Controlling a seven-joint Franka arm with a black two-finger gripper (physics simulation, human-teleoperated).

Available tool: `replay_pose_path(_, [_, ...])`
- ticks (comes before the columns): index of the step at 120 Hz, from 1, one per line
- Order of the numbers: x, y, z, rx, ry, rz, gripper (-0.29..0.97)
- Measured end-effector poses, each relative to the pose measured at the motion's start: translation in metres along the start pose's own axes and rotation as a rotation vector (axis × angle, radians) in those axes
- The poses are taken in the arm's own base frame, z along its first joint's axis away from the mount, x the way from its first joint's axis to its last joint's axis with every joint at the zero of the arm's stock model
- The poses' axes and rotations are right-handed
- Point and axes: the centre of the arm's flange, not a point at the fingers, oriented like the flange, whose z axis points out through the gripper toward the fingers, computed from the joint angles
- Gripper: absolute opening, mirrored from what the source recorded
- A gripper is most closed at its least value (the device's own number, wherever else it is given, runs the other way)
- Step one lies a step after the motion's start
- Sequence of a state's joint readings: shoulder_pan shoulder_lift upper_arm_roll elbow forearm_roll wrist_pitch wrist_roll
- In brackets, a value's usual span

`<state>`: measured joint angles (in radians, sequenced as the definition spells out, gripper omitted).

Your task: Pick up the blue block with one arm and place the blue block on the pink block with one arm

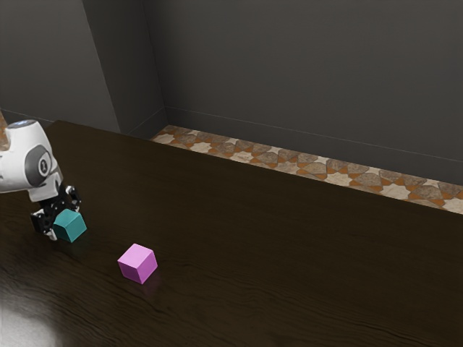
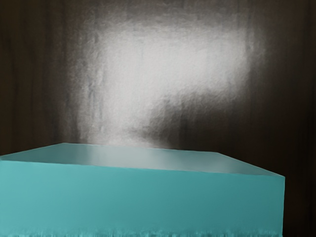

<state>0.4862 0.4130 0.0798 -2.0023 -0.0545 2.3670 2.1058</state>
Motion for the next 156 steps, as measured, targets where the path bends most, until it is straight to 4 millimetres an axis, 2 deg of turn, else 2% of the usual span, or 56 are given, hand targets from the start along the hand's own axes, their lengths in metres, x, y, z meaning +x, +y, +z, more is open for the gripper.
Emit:
replay_pose_path(53, [-0.002, -0.003, -0.008, 0.009, -0.031, -0.010, 0.39])
replay_pose_path(68, [-0.002, -0.004, -0.015, 0.022, -0.036, -0.015, 0.36])
replay_pose_path(80, [0.002, -0.007, -0.028, 0.045, -0.040, -0.010, 0.35])
replay_pose_path(84, [0.011, -0.010, -0.033, 0.055, -0.037, 0.003, 0.35])
replay_pose_path(92, [0.046, -0.024, -0.047, 0.080, -0.025, 0.055, 0.35])
replay_pose_path(99, [0.079, -0.030, -0.067, 0.107, -0.020, 0.100, 0.36])
replay_pose_path(105, [0.100, -0.033, -0.087, 0.133, -0.023, 0.125, 0.36])
replay_pose_path(110, [0.115, -0.032, -0.096, 0.138, -0.020, 0.135, 0.37])
replay_pose_path(129, [0.188, -0.022, -0.097, 0.102, 0.007, 0.162, 0.37])
replay_pose_path(148, [0.208, 0.008, -0.094, 0.041, 0.012, 0.054, 0.37])
replay_pose_path(156, [0.223, 0.015, -0.089, 0.018, 0.016, 0.019, 0.36])
